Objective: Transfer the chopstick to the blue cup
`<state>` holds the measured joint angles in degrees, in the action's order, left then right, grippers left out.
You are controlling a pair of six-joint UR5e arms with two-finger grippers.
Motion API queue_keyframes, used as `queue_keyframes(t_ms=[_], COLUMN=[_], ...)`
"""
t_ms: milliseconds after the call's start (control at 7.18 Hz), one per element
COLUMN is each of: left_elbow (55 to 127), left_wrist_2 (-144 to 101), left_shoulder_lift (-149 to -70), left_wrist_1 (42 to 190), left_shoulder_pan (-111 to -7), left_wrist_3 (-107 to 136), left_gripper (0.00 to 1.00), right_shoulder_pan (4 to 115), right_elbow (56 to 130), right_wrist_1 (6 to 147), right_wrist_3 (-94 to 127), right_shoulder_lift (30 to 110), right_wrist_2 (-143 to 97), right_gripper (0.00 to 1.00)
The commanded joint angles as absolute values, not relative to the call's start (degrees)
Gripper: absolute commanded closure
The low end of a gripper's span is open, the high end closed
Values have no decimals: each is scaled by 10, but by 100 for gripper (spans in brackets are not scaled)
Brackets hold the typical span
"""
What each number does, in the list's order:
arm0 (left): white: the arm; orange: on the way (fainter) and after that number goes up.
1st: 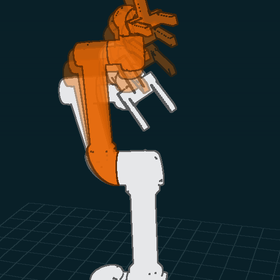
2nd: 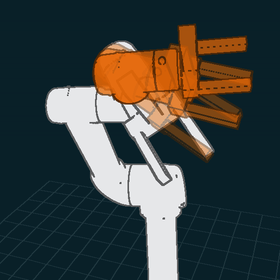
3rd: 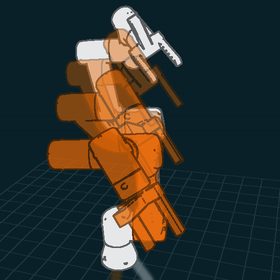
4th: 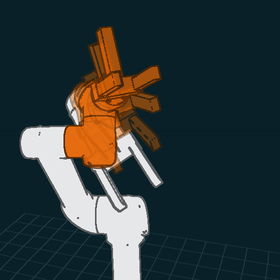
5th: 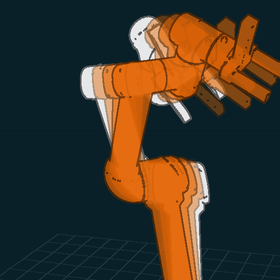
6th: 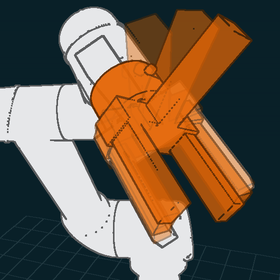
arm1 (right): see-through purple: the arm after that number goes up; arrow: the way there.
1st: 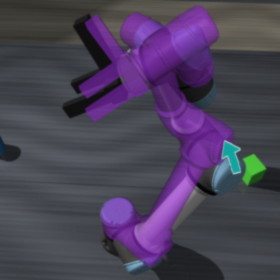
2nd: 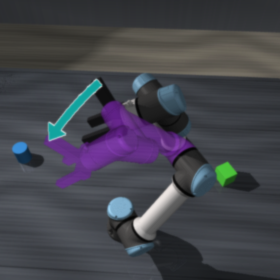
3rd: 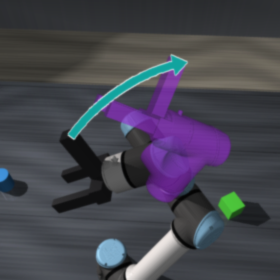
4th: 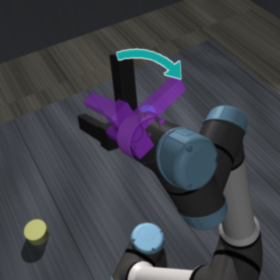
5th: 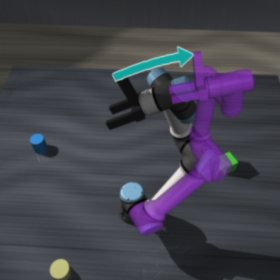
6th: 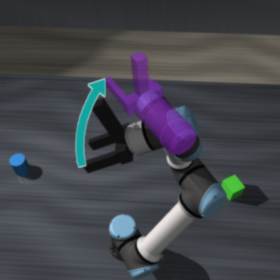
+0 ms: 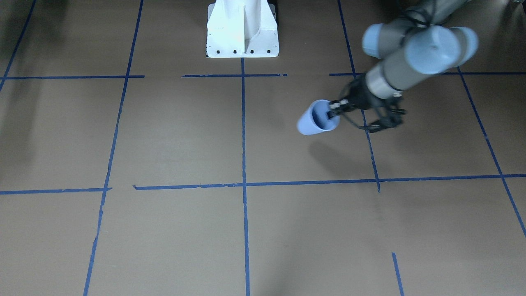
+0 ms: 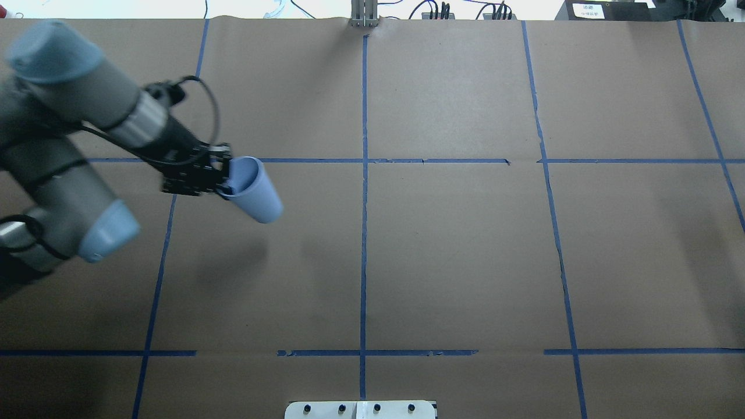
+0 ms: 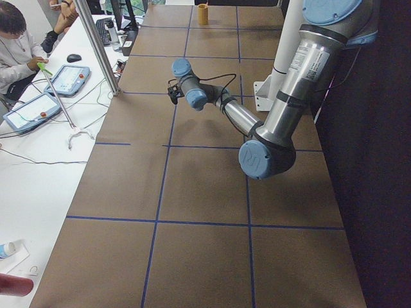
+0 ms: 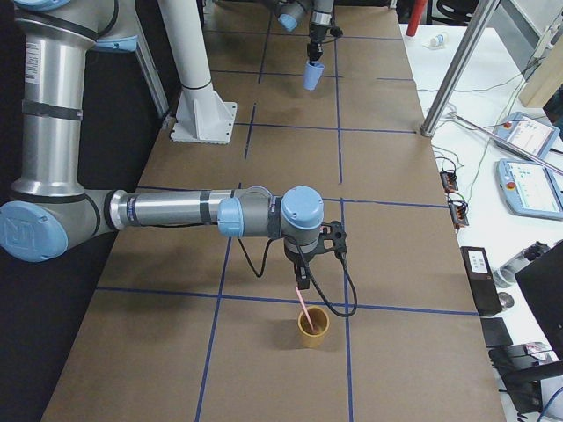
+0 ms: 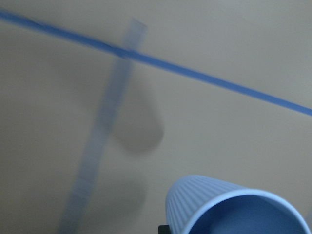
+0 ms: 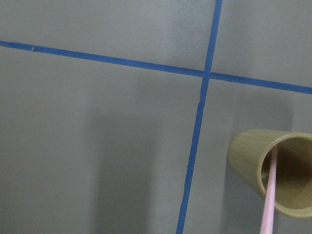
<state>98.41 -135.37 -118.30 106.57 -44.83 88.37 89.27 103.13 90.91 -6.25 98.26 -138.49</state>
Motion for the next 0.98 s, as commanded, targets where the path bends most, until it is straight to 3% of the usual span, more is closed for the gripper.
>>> queue_keyframes(t_ms=[0,139,836], left_elbow=[908,877,857], left_wrist_2=[-1248,-1227,-1206], left_shoulder_lift=[-1307,-1327,-1348], left_wrist_1=[1024,1023,1024], left_shoulder_pan=[-377,-368,-345], left_wrist_3=[938,937,935], left_gripper=[100,100,92], right_shoulder_pan=[892,891,881], right_elbow=[1029,1028,1028], right_wrist_1=[895,894,892], right_wrist_3=[-57,-58,-60], right_shoulder_lift=[983,983,991], right_wrist_2=[-1399,-1400,-1421], right_gripper=[0,0,0])
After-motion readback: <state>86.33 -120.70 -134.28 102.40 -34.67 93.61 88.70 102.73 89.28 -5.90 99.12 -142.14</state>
